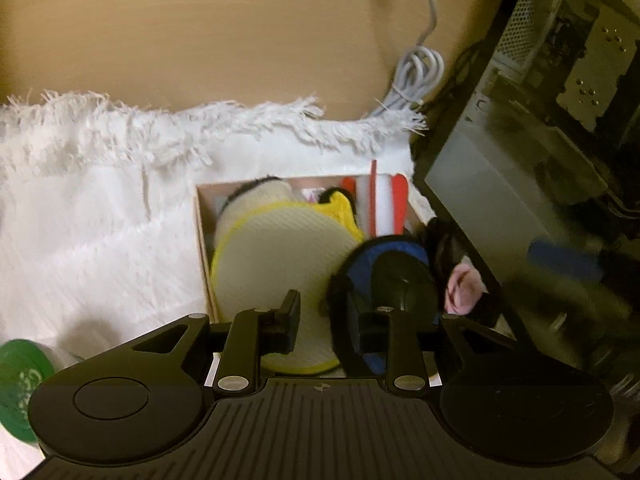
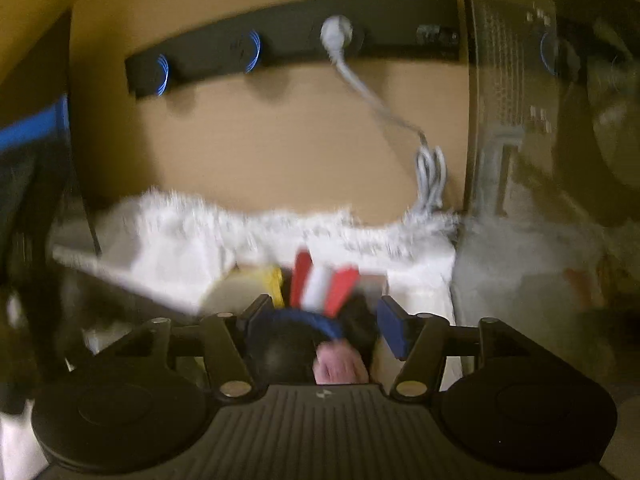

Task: Organize soft objects
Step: 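Carry the knee pad and the rose over the pink box, then lower knee pad and rose into the box, open both grippers and withdraw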

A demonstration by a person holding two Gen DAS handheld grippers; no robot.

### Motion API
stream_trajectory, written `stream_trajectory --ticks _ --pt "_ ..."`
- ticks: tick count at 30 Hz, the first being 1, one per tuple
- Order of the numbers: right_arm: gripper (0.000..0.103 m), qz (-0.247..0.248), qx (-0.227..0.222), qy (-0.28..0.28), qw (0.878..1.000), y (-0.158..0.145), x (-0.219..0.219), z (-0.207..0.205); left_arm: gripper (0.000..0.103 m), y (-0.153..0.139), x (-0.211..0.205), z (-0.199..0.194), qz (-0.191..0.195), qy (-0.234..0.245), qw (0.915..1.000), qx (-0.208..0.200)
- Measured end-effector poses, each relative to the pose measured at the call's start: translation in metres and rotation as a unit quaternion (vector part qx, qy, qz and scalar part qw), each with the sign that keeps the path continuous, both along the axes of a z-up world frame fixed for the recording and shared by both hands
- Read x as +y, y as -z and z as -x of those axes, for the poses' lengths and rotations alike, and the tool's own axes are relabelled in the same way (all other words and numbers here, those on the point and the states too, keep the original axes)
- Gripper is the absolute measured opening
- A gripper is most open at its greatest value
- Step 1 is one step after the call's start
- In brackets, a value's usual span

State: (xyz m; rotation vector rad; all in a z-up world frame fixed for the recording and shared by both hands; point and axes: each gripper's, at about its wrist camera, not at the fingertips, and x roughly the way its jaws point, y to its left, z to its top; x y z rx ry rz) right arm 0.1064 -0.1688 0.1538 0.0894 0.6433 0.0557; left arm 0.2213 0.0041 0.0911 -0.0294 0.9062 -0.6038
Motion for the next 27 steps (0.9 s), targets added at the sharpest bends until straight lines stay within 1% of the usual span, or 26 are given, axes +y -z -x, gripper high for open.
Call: stream_trajectory --ticks 2,4,5,6,7,9,11,15,17,19,22,23,27 --pt "0.058 0.018 0.024 0.001 1.000 0.019 0.003 0.001 0.029 -0.001 0.000 -0.001 -0.006 -0.004 1.0000 -0.007" --pt "0.058 0.017 0.046 0.003 0.999 0.036 0.002 -0.002 0.029 0.000 0.001 0.000 -0.005 -0.004 1.0000 -0.004" --pt "0.053 0.010 0.060 0.008 0.998 0.043 0.002 -0.005 0.029 0.000 0.001 0.002 -0.005 -0.005 1.0000 -0.004" --pt "0.043 -0.003 0.070 0.009 0.998 0.048 0.002 -0.008 0.029 -0.001 0.001 0.002 -0.007 -0.006 0.9999 -0.005" --pt "0.040 -0.024 0.075 0.004 0.997 0.052 0.002 -0.010 0.029 -0.001 0.001 0.004 -0.008 -0.006 0.9999 -0.007" --pt "0.039 -0.046 0.071 -0.006 0.996 0.053 0.006 -0.011 0.028 -0.003 0.002 0.004 -0.008 -0.008 0.9999 -0.007" --pt "0.039 -0.040 0.064 -0.004 0.997 0.053 0.010 -0.015 0.028 -0.004 0.004 0.004 -0.013 -0.014 0.9997 -0.011" --pt "0.039 -0.051 0.070 -0.005 0.996 0.058 0.003 -0.019 0.027 -0.006 0.007 0.004 -0.011 -0.024 0.9996 -0.011" --pt "0.039 -0.055 0.075 0.002 0.996 0.060 -0.002 -0.019 0.025 -0.009 0.008 0.006 0.001 -0.025 0.9997 -0.007" --pt "0.039 -0.068 0.080 0.008 0.994 0.064 -0.006 -0.020 0.025 -0.011 0.005 0.009 0.013 -0.014 0.9998 -0.002" --pt "0.038 -0.075 0.077 0.010 0.994 0.063 -0.002 -0.023 0.026 -0.010 -0.006 0.012 -0.004 0.003 1.0000 -0.003" --pt "0.036 -0.072 0.074 0.010 0.995 0.061 0.001 -0.026 0.025 -0.008 -0.009 0.012 -0.011 0.003 0.9999 -0.004" --pt "0.036 -0.064 0.058 -0.004 0.996 0.054 0.014 -0.044 0.025 -0.010 -0.009 0.001 -0.034 -0.009 0.9992 -0.017"
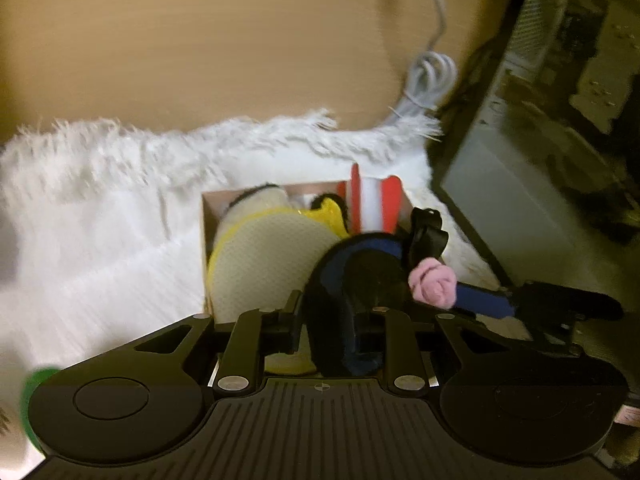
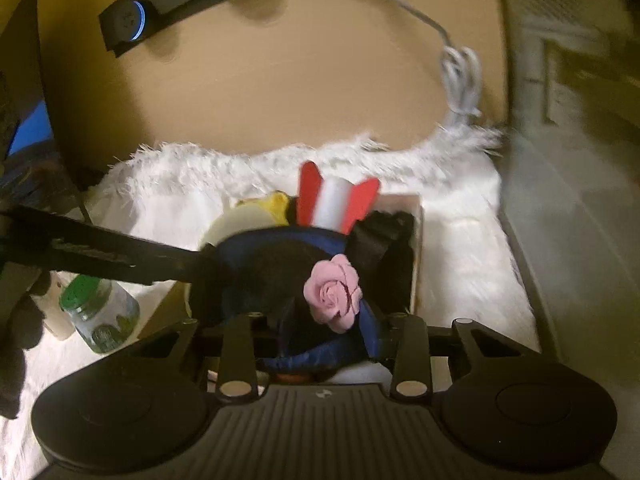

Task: Organize soft objects
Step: 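Lower knee pad and rose into the box, open both grippers and withdraw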

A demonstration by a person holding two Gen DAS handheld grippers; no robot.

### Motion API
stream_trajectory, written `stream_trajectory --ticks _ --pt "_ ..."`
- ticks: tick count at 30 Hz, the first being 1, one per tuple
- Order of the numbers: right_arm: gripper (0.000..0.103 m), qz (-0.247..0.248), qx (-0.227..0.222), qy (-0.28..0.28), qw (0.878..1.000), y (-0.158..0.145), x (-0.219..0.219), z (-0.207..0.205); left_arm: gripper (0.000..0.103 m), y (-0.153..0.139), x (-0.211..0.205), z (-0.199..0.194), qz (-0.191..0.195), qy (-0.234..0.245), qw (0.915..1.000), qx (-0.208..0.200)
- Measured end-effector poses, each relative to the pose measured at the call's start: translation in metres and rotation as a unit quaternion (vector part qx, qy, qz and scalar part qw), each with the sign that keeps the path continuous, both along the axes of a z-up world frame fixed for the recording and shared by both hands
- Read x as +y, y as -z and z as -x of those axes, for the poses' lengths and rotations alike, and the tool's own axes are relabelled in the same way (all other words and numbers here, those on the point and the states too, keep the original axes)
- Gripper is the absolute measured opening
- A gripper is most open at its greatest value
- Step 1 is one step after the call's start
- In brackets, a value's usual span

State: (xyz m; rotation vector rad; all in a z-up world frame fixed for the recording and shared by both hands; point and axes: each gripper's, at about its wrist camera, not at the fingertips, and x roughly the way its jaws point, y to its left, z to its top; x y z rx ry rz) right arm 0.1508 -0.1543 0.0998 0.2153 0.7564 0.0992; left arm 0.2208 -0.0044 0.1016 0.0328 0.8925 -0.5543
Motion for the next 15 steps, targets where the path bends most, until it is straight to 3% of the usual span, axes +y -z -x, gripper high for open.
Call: stream_trajectory --ticks 5,13,15 --pt "0.036 0.003 -0.001 -0.004 1.000 -0.001 0.002 -0.015 0.024 -0.003 -0.001 -0.020 -0.026 -0.007 0.9995 -0.015" --pt "0.040 -0.003 0.043 -0.015 0.999 0.018 -0.003 0.000 0.024 0.002 0.007 -0.023 -0.021 -0.004 0.9998 -0.004" --pt "0.040 0.010 0.035 -0.022 0.999 0.019 -0.001 0.004 0.024 0.003 0.010 -0.022 -0.011 -0.008 0.9999 0.004"
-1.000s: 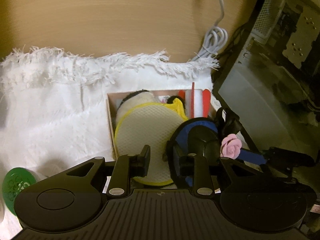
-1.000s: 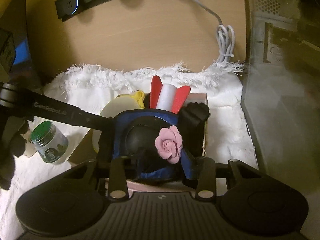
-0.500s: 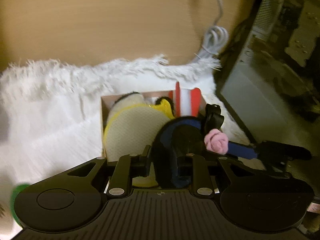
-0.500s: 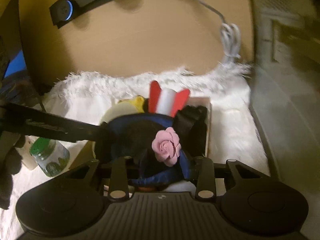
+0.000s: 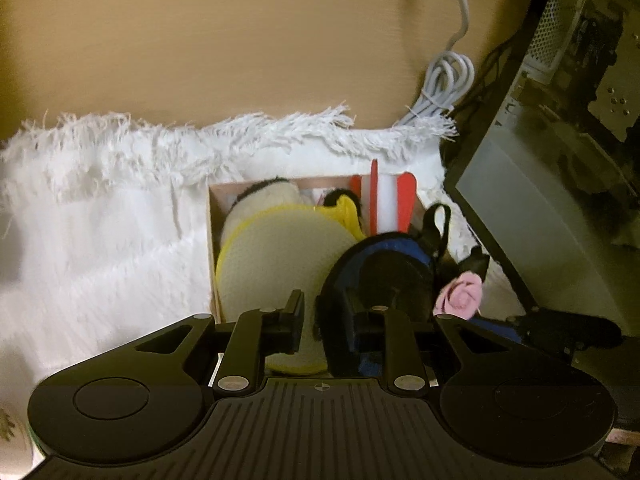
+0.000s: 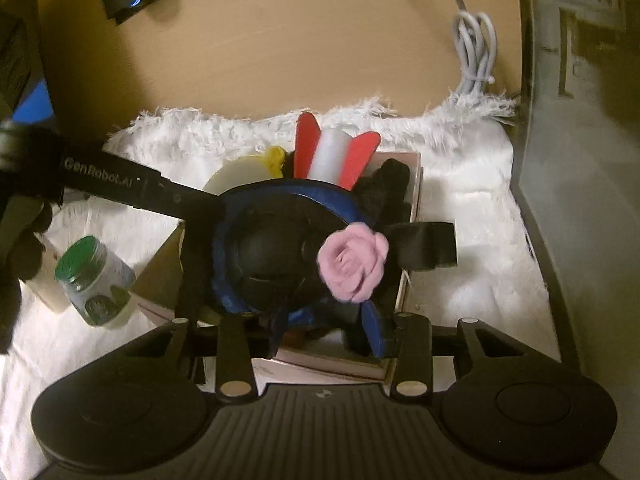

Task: Organize soft objects
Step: 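Lower knee pad and rose into the box, open both grippers and withdraw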

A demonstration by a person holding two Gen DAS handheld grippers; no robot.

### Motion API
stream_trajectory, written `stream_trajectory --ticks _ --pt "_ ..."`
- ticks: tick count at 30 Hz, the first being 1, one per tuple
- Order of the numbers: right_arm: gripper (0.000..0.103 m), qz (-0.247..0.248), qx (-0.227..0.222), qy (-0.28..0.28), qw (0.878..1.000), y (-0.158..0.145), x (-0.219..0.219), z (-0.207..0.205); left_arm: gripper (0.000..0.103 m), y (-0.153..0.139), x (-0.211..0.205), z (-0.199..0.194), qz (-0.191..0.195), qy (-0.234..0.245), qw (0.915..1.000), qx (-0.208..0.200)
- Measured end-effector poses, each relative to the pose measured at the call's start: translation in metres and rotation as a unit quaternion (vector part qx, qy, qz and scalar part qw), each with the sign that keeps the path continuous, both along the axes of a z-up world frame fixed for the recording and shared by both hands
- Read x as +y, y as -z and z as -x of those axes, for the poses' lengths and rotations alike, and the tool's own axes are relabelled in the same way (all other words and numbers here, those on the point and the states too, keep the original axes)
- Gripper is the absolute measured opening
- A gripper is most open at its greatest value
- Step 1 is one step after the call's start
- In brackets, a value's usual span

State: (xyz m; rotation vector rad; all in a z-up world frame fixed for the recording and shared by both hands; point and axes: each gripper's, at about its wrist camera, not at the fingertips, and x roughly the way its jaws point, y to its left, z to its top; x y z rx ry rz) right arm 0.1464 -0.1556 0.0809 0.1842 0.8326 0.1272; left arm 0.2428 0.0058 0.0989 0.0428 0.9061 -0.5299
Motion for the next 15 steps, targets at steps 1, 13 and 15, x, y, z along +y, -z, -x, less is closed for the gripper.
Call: stream_trajectory --ticks 1,13,15 --pt "0.040 0.006 0.001 -0.002 1.000 0.000 0.001 0.000 0.024 0.001 0.001 0.001 0.002 0.000 1.0000 0.003" --pt "0.032 0.105 0.024 -0.009 0.994 -0.002 0.004 0.002 0.024 0.012 0.006 0.021 0.033 -0.005 0.9986 0.040" --pt "0.035 0.090 0.018 -0.002 0.996 -0.004 -0.001 0.008 0.024 0.014 0.003 0.026 0.035 -0.005 0.9986 0.041"
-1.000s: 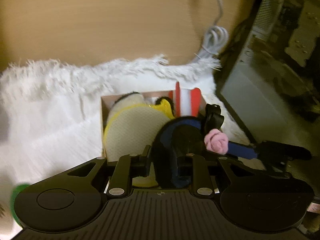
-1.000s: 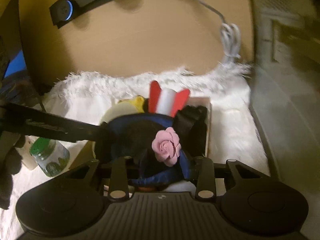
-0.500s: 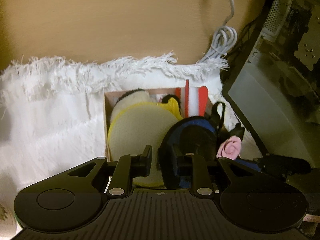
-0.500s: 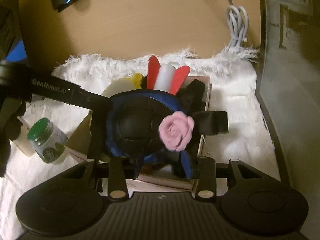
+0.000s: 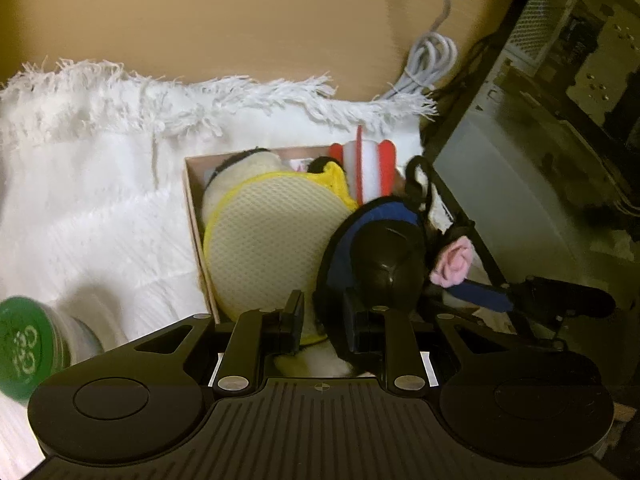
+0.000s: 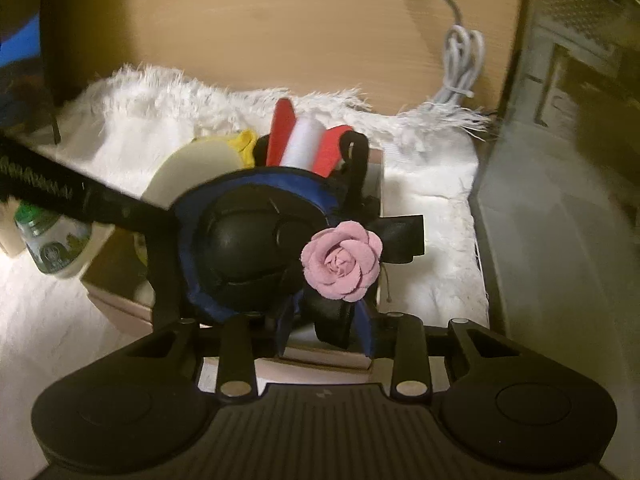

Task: Organize soft objects
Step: 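Lower knee pad and rose into the box, open both grippers and withdraw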

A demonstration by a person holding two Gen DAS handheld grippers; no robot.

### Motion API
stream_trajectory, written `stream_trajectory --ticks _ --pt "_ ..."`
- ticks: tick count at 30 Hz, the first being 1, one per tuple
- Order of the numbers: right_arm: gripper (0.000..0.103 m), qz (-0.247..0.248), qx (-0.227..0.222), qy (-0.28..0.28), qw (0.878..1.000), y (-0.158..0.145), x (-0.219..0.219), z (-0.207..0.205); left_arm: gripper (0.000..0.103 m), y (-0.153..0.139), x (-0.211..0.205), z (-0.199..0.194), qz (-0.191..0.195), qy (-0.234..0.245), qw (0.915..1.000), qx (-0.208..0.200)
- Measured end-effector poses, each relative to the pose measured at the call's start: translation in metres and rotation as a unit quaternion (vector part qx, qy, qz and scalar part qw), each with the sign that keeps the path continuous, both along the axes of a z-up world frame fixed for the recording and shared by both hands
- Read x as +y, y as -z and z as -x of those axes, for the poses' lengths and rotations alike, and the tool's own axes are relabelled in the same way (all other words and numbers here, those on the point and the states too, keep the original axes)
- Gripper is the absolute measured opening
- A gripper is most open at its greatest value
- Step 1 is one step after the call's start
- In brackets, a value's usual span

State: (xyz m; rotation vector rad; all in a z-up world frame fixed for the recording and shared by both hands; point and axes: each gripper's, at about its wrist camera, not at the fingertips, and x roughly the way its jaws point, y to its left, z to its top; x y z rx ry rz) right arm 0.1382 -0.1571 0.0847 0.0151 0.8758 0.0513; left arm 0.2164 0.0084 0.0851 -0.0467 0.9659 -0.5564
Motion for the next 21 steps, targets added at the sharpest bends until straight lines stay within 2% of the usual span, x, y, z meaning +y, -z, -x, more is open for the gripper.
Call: stream_trajectory --ticks 2,4,5,6,9,12,15,18,21 --pt "0.041 -0.027 -0.012 0.003 1.000 -0.005 -0.006 0.010 0.025 0.000 -0.001 0.008 0.002 -0.003 0.9999 -0.011" --pt "0.056 -0.044 -0.028 -0.002 0.999 -0.012 -0.006 0.018 0.026 -0.002 0.002 0.017 0.009 -0.006 0.9995 -0.029" --pt "0.073 -0.041 -0.038 -0.003 0.998 -0.016 -0.005 0.023 0.026 -0.003 0.003 0.022 0.011 -0.008 0.9991 -0.041" --pt "0.084 -0.026 -0.053 0.000 0.998 -0.019 -0.002 0.027 0.026 -0.005 0.005 0.028 0.013 -0.012 0.9984 -0.054" --pt "0.086 0.015 -0.086 -0.005 0.996 -0.028 0.005 0.036 0.026 -0.008 0.015 0.048 0.011 -0.037 0.9948 -0.094" --pt "0.086 0.008 -0.088 -0.019 0.996 -0.033 0.005 0.044 0.026 -0.005 0.033 0.074 0.016 -0.077 0.9911 -0.107" --pt "0.088 -0.005 -0.090 -0.039 0.995 -0.033 0.009 0.056 0.026 0.006 0.057 0.108 0.006 -0.135 0.9839 -0.117" --pt "0.099 -0.017 -0.079 -0.063 0.995 -0.025 0.020 0.069 0.026 0.024 0.077 0.142 -0.013 -0.190 0.9753 -0.112" --pt "0.099 -0.012 -0.058 -0.091 0.994 -0.008 0.040 0.076 0.026 0.048 0.096 0.162 -0.030 -0.250 0.9643 -0.080"
